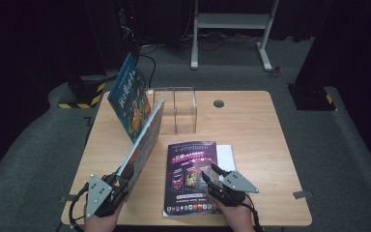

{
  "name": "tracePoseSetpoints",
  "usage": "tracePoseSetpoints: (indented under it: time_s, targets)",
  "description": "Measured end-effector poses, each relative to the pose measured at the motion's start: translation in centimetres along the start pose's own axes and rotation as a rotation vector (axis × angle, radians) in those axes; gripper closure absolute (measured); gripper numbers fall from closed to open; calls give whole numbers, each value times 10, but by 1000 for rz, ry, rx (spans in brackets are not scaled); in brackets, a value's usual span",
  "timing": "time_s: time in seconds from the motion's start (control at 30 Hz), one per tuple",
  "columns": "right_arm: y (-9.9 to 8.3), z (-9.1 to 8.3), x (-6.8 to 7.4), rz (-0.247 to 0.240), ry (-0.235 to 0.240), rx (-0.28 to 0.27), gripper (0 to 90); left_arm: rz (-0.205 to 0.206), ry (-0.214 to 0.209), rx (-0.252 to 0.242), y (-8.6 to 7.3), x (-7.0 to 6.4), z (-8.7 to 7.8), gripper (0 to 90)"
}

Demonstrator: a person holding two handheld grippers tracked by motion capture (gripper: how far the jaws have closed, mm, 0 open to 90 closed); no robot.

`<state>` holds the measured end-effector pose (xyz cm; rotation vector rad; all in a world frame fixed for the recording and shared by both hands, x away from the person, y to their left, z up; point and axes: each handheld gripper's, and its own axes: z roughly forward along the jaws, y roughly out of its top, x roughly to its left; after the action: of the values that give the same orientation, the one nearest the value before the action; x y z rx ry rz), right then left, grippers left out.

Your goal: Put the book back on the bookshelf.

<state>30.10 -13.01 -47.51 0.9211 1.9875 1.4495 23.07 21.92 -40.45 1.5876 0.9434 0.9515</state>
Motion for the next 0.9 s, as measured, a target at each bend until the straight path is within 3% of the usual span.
tracePoseSetpoints:
  time_s: [0.1,0.2,0.33,0.53,0.63,0.9]
  targets:
    - [0,0,0,-2,1,1,541,-16,-32,17,-1,1,2,735]
    - [0,0,0,-1,2,2,541,-1,8,9,-1,-1,2,757]
    - [0,1,0,2,3,4,542,-42,7,3,0,5,2,760]
    - [0,1,1,3,5,4,541,-74,9,-1,1,9,0,767]
    - [0,1,0,4,5,5,542,-123,4,-12,2,14,-2,771]
    - [0,1,1,10,9,8,541,-129,19,-7,2,31,-3,789]
